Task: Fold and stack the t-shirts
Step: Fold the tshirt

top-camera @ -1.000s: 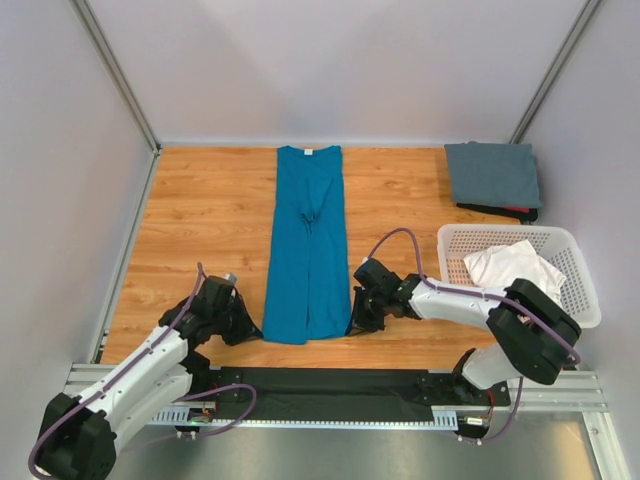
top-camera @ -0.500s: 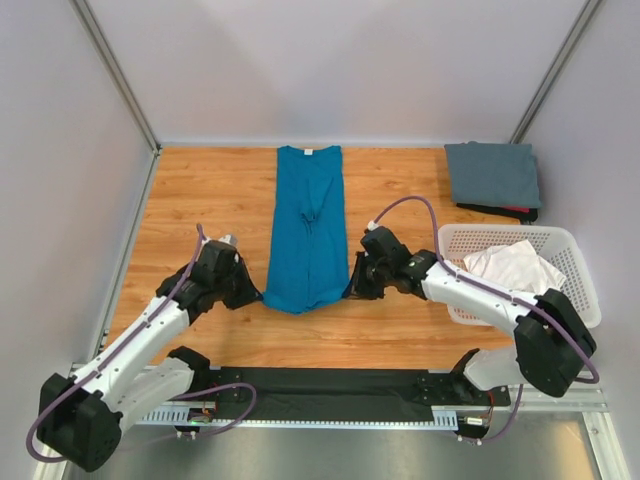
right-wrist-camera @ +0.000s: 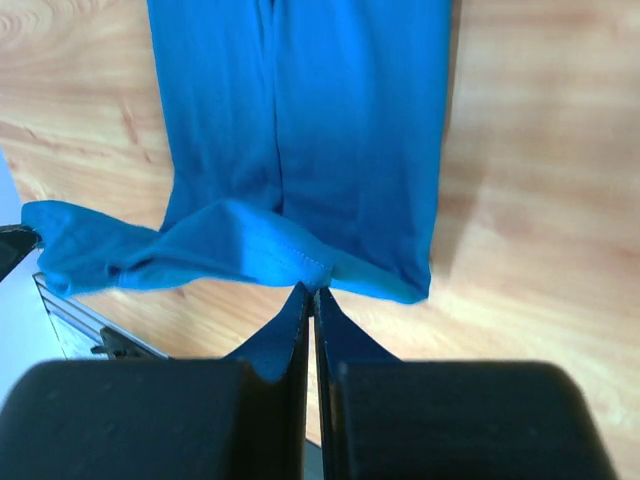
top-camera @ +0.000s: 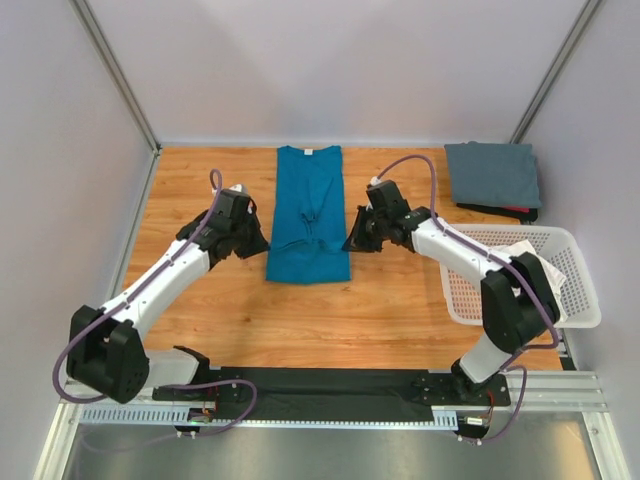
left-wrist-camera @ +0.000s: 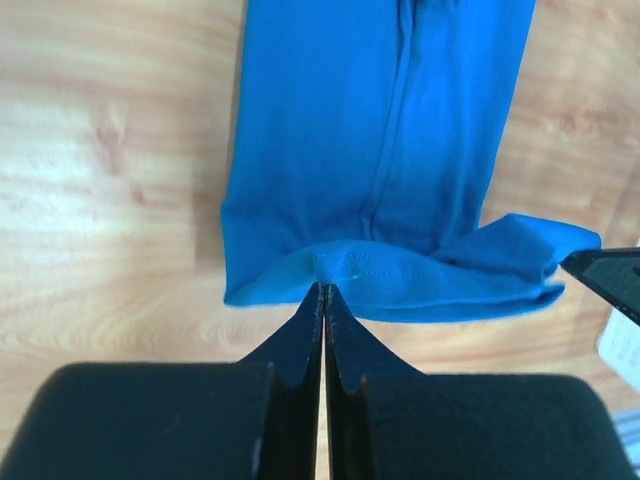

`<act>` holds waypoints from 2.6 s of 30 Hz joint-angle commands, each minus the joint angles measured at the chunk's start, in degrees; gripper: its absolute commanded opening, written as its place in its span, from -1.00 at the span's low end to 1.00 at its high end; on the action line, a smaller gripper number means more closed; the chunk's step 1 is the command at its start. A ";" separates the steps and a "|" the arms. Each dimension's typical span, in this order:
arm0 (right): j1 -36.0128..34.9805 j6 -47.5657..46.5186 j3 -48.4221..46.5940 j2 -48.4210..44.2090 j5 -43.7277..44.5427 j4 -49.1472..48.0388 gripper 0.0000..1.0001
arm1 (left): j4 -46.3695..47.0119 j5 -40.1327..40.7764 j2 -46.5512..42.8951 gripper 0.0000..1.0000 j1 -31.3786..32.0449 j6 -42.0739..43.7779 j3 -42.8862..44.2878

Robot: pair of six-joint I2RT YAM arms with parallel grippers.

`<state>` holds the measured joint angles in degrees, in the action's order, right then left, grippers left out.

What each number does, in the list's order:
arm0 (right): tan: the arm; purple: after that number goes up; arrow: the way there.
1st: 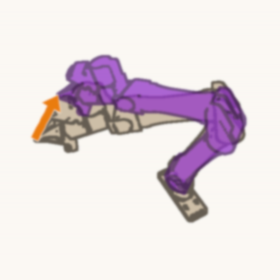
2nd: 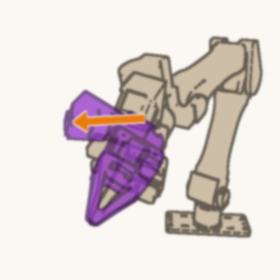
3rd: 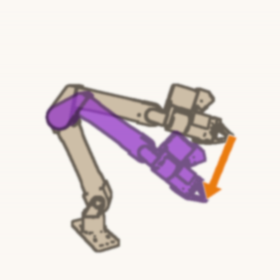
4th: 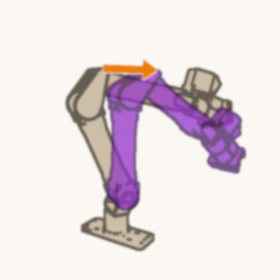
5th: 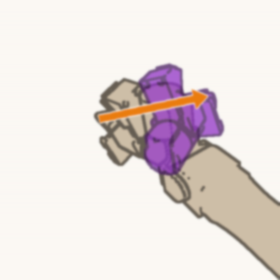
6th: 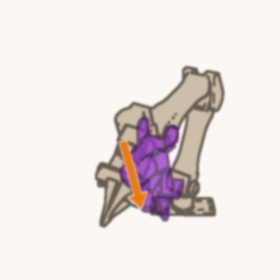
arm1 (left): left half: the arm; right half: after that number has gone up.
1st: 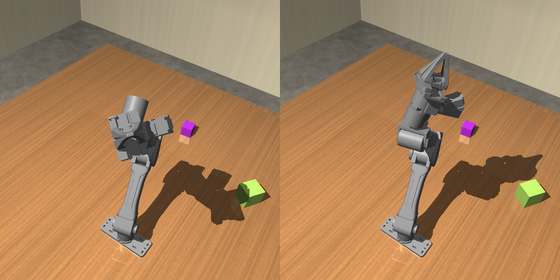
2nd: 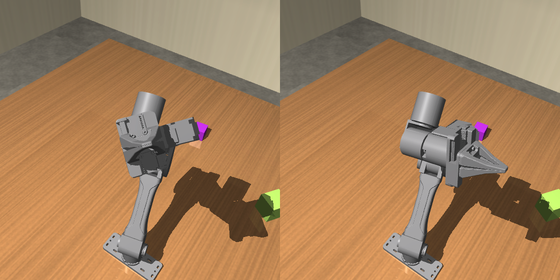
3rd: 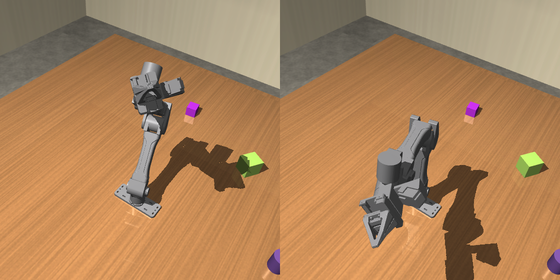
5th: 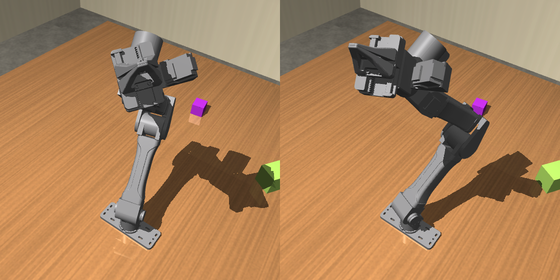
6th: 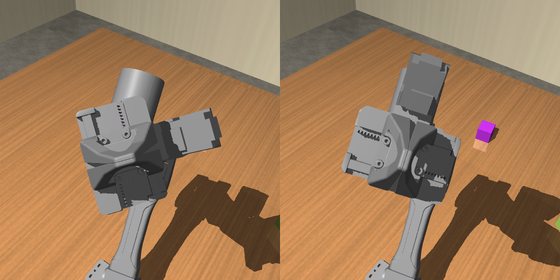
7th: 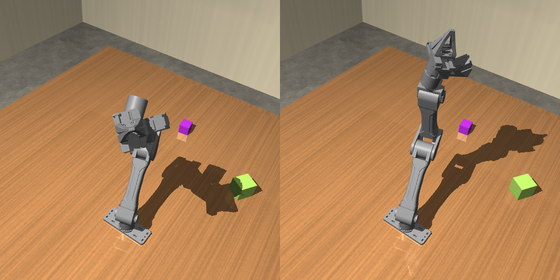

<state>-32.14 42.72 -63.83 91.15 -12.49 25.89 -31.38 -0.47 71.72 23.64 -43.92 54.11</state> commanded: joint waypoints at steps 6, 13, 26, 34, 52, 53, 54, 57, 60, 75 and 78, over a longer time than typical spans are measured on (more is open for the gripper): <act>4.28 -4.31 -11.57 10.26 -4.56 -3.13 -0.99 | 0.53 3.98 11.14 -1.00 -2.37 4.02 10.31; 6.56 -5.19 -19.04 17.29 -6.32 -2.69 -0.99 | -0.35 4.07 20.64 -1.00 -3.33 5.42 19.53; 9.73 -6.15 -31.35 28.55 -8.69 1.62 -0.99 | -2.20 4.69 32.42 -1.00 -4.92 5.86 28.24; 10.78 -6.68 -34.16 33.21 -7.81 3.38 -0.99 | -0.97 3.28 37.08 -1.00 -5.53 6.39 30.97; 10.96 -6.60 -35.84 33.04 -8.08 2.59 -0.99 | 2.02 0.82 36.57 -1.00 -6.15 7.53 30.89; 11.13 -6.51 -34.53 31.38 -7.99 2.15 -0.99 | 2.19 0.82 35.86 -1.00 -6.15 7.62 30.45; 11.13 -6.51 -33.82 30.58 -7.90 1.71 -0.99 | 2.81 0.82 35.07 -1.00 -6.15 7.71 29.40; 11.13 -6.42 -32.93 28.65 -7.64 0.83 -0.99 | 4.74 -0.85 32.17 -1.00 -6.15 7.97 27.46; 11.13 -6.33 -33.20 27.94 -7.72 0.48 -0.99 | 5.10 -0.59 30.50 -1.00 -6.06 8.32 27.54; 11.13 -8.00 -43.83 37.95 -7.20 6.09 -0.36 | 3.60 -0.23 38.49 -0.90 -6.15 8.23 33.69; 11.22 -8.70 -44.27 37.43 -4.57 5.58 0.02 | 4.13 0.11 40.51 -0.27 -6.32 9.90 36.24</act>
<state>-21.28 35.55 -105.25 128.70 -19.35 30.59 -27.99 -0.40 111.18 17.61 -35.62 86.39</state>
